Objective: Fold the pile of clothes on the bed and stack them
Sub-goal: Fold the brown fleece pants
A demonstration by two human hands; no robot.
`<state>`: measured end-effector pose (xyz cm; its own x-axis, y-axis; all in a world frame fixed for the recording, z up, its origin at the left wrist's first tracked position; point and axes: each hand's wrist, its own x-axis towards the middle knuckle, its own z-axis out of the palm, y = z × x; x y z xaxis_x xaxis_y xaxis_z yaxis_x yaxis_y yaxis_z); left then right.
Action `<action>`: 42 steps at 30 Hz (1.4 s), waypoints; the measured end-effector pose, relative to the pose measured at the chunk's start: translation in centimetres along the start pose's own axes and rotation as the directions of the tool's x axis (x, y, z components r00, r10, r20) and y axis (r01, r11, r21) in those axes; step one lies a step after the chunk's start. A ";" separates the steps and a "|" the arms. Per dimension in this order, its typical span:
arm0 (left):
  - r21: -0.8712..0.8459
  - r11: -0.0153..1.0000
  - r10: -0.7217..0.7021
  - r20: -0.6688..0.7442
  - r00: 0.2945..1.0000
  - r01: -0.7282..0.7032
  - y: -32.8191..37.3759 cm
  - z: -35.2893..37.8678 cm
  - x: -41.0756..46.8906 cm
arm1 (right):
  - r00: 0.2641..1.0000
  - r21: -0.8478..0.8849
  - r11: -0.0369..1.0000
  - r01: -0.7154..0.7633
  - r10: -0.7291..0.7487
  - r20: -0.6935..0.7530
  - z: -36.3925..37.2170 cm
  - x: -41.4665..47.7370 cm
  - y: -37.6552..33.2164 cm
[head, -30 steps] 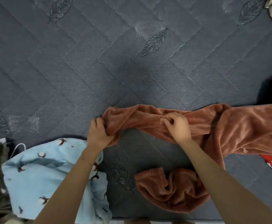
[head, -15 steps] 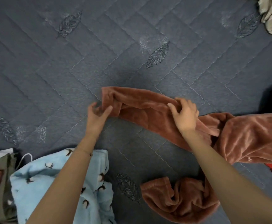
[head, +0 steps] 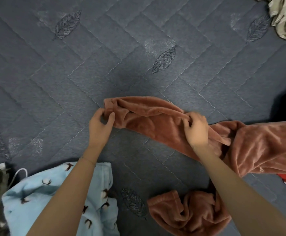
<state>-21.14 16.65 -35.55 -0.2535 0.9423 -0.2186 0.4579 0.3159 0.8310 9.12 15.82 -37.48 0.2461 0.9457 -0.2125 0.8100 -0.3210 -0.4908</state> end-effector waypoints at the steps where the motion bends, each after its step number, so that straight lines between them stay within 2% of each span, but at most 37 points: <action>1: -0.037 0.999 -0.030 0.011 0.999 0.030 0.1 -0.2 0.1 | 1.000 0.024 1.000 -0.012 0.011 0.006 0.0 -0.1 -0.2; 4: -0.050 0.992 -0.112 0.105 0.988 0.118 0.1 -0.9 0.6 | 0.997 0.041 0.997 -0.061 0.059 0.056 0.3 -0.5 -0.9; 7: 0.036 0.994 -0.105 0.130 0.986 0.101 -0.4 -1.4 0.3 | 0.995 0.008 0.999 -0.034 0.033 0.098 0.8 -0.8 -1.7; 10: -0.053 0.996 -0.077 -0.041 0.996 0.074 -1.0 -2.6 -0.4 | 0.997 0.037 0.999 0.009 -0.012 0.075 0.9 -1.1 -2.4; 12: -0.161 0.985 -0.096 -0.208 0.974 0.063 -1.5 -3.9 -0.6 | 0.999 0.044 0.999 0.011 -0.013 0.041 1.1 -1.3 -2.7; 14: -0.184 0.981 -0.108 -0.305 0.946 0.053 -2.1 -4.9 -1.0 | 1.000 0.041 0.999 -0.001 0.001 0.008 1.3 -1.2 -3.0; 16: -0.114 0.988 -0.133 -0.309 0.942 0.103 -2.7 -5.0 -1.4 | 1.000 0.031 0.999 0.015 -0.015 -0.006 1.6 -1.1 -3.2; 18: 0.045 0.978 -0.188 -0.240 0.952 0.204 -3.6 -4.6 -1.8 | 0.998 0.010 0.999 0.052 -0.052 0.020 2.2 -1.1 -3.2; 21: 0.366 0.873 -0.295 -0.133 0.946 0.324 -4.6 -3.4 -2.2 | 0.991 -0.082 0.993 0.083 -0.074 0.110 3.1 -1.4 -3.2; 23: 0.546 0.801 -0.221 -0.111 0.969 0.245 -4.3 -2.3 -2.8 | 0.983 -0.145 0.982 0.121 -0.098 0.152 3.3 -1.8 -3.0; 25: 0.635 0.770 -0.079 -0.001 0.997 0.061 -3.4 -0.7 -3.7 | 0.976 -0.174 0.976 0.133 -0.098 0.195 3.2 -2.3 -2.9; 28: 0.640 0.739 0.061 0.248 0.967 -0.211 -1.8 2.3 -4.9 | 0.972 -0.169 0.977 0.132 -0.094 0.217 3.0 -3.1 -2.4; 30: 0.612 0.719 0.133 0.346 0.929 -0.331 -0.9 4.1 -5.7 | 0.972 -0.167 0.976 0.140 -0.103 0.212 2.5 -3.7 -2.0; 32: 0.592 0.714 0.165 0.377 0.911 -0.374 -0.1 5.8 -6.5 | 0.971 -0.171 0.972 0.162 -0.126 0.201 1.7 -4.3 -1.4; 36: 0.588 0.708 0.139 0.428 0.893 -0.392 0.6 8.3 -8.1 | 0.961 -0.204 0.952 0.227 -0.185 0.206 0.0 -5.3 0.5; 42: 0.518 0.698 0.179 0.541 0.822 -0.493 2.1 12.5 -11.2 | 0.981 -0.208 0.971 0.115 -0.078 0.176 -3.2 -6.2 5.4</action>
<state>-6.69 8.09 -37.76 0.3347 0.8908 -0.3075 0.8866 -0.1871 0.4230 13.70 8.42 -36.12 0.0847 0.9441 -0.3185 0.9258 -0.1928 -0.3252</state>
